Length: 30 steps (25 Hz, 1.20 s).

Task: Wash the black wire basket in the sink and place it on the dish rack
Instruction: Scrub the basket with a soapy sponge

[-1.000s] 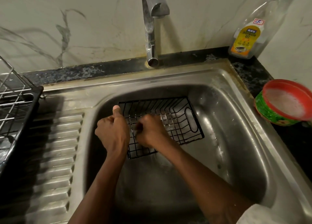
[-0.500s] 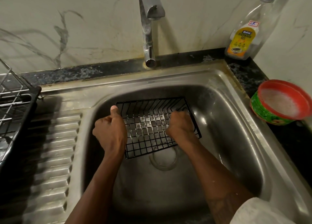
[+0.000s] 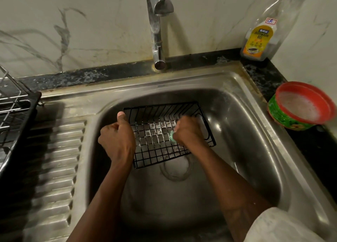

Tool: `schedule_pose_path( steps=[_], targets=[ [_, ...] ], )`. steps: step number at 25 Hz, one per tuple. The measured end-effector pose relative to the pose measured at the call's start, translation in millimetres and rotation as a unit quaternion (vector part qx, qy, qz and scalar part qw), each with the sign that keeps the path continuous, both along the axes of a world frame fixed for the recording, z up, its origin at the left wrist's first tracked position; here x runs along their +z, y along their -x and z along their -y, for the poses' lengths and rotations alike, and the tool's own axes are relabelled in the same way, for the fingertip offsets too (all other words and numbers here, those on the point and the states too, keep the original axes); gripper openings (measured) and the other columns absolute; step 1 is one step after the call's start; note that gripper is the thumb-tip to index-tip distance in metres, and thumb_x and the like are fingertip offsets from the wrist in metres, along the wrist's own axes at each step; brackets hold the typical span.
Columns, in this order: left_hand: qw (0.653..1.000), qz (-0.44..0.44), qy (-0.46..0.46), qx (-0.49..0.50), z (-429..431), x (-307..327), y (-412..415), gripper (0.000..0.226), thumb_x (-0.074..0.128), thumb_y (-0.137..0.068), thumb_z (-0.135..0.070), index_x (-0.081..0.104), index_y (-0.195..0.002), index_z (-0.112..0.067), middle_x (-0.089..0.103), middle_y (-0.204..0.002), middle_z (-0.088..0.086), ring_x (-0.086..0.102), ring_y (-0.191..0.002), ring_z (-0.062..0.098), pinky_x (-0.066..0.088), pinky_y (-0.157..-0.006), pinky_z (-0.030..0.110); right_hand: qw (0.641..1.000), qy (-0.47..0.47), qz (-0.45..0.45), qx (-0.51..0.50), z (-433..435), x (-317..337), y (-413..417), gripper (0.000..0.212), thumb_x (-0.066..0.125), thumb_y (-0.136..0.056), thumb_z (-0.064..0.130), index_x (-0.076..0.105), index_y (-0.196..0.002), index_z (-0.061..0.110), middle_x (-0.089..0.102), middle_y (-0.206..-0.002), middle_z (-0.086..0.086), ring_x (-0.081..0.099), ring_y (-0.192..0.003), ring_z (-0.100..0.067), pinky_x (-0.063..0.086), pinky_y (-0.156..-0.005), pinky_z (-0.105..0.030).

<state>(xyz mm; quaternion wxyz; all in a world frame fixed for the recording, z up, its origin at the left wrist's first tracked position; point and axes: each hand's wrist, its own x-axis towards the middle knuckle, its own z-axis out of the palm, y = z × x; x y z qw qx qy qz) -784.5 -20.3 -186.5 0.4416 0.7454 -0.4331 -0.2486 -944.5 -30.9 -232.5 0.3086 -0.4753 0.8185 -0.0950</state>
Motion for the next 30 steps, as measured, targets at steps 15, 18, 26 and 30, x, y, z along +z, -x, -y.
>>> schedule_pose_path(
  steps=[15,18,26,30],
  targets=[
    [1.000,0.004,0.000,0.002,3,-5,-1,0.066,0.048,-0.102,-0.045,0.063,-0.061,0.005,0.063,-0.057,0.018,0.063,-0.064,0.038,0.051,-0.079,0.041,0.991,0.112,0.042,0.065,3,0,-14,0.014,0.072,-0.088,0.009,0.073,-0.101,0.014,0.058,-0.091,-0.003,0.058,-0.094,-0.019,0.046,-0.071,-0.023],
    [1.000,0.007,-0.004,-0.001,3,-4,-1,0.066,0.048,-0.101,-0.045,0.062,-0.058,0.003,0.061,-0.054,0.015,0.062,-0.064,0.037,0.051,-0.082,0.042,0.990,0.070,-0.123,0.013,0,-4,27,0.022,0.070,-0.084,-0.001,0.070,-0.105,0.007,0.069,-0.107,-0.016,0.067,-0.104,-0.031,0.059,-0.081,-0.035],
    [1.000,-0.005,-0.007,0.008,4,-4,-3,0.063,0.051,-0.102,-0.045,0.063,-0.060,0.001,0.063,-0.057,0.013,0.064,-0.065,0.034,0.051,-0.081,0.041,0.982,0.049,0.158,0.092,3,7,-46,0.018,0.078,-0.081,0.006,0.073,-0.094,0.016,0.072,-0.096,-0.003,0.068,-0.088,-0.017,0.056,-0.068,-0.026],
    [1.000,-0.023,-0.004,0.011,4,-5,-2,0.063,0.051,-0.100,-0.045,0.064,-0.060,0.002,0.065,-0.057,0.014,0.065,-0.063,0.034,0.052,-0.076,0.040,0.951,0.016,0.220,0.215,-6,17,-66,0.017,0.081,-0.075,0.005,0.076,-0.083,0.020,0.075,-0.080,0.002,0.071,-0.076,-0.012,0.059,-0.064,-0.028]
  ],
)
